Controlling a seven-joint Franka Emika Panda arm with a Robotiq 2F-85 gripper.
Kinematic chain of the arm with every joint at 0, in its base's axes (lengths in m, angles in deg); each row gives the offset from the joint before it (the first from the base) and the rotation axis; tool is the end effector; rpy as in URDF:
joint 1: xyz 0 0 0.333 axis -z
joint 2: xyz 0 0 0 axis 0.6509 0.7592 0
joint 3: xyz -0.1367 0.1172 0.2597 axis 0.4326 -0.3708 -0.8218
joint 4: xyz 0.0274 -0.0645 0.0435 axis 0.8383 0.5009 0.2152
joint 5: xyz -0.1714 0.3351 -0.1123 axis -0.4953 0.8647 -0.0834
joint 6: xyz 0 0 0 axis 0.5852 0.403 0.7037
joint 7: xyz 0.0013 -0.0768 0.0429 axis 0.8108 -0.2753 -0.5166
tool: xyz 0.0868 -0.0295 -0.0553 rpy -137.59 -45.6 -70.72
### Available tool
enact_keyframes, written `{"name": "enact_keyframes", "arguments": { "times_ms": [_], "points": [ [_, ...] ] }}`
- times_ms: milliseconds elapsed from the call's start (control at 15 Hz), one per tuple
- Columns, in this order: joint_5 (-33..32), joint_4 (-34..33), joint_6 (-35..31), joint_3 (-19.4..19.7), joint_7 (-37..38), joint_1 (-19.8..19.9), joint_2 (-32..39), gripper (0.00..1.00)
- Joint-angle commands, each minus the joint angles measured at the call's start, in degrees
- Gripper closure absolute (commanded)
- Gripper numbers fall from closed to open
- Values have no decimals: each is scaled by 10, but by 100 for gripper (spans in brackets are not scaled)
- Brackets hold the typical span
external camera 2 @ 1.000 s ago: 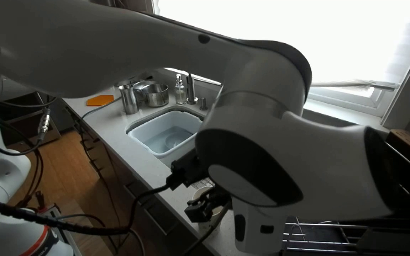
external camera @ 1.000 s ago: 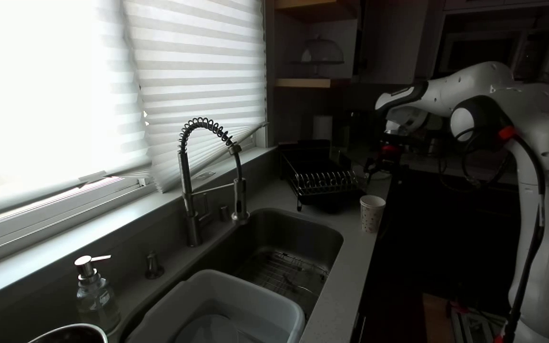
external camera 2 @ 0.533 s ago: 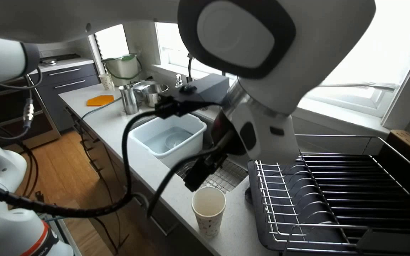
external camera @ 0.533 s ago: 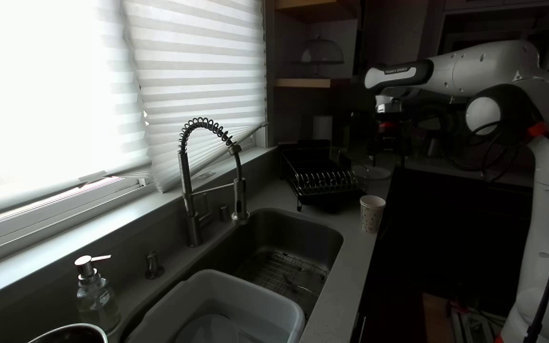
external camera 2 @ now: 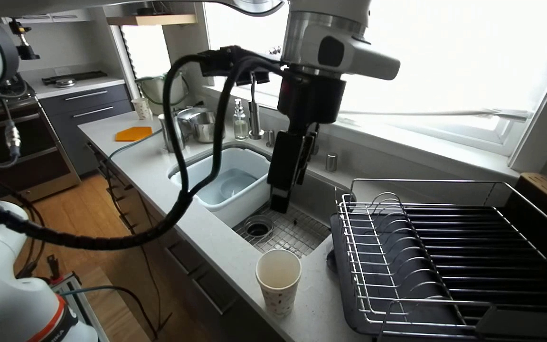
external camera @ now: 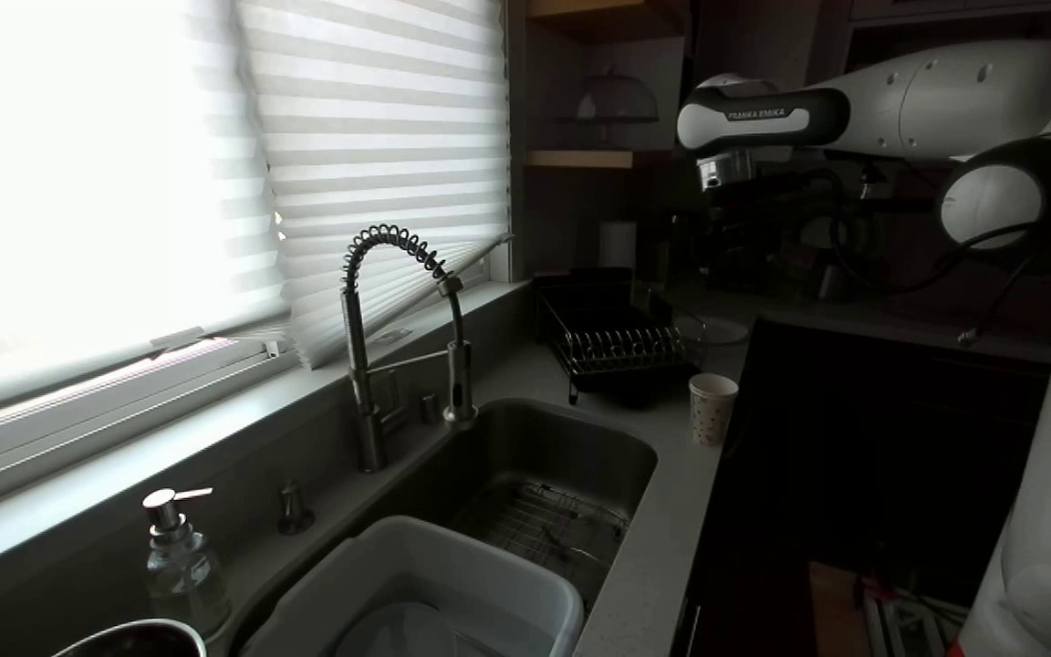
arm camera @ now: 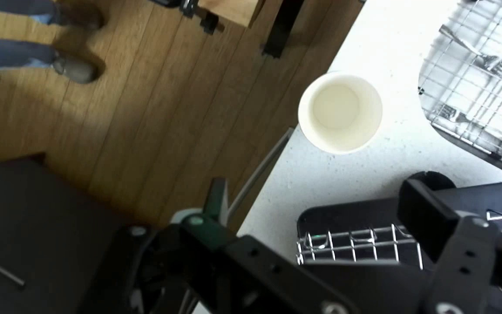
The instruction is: Place the coffee cup upright
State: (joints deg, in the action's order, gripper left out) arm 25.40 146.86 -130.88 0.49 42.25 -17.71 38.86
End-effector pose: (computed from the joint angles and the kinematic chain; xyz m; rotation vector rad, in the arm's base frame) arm 0.3807 -0.3983 0.6149 2.5178 -1.6654 -0.3322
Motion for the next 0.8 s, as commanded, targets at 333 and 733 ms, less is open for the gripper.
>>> {"name": "enact_keyframes", "arguments": {
  "times_ms": [333, 733],
  "points": [
    [-29, 62, -116, -22, -16, -20, -91, 0],
    [-26, 36, -101, -21, -16, -18, -75, 0]
  ]
}}
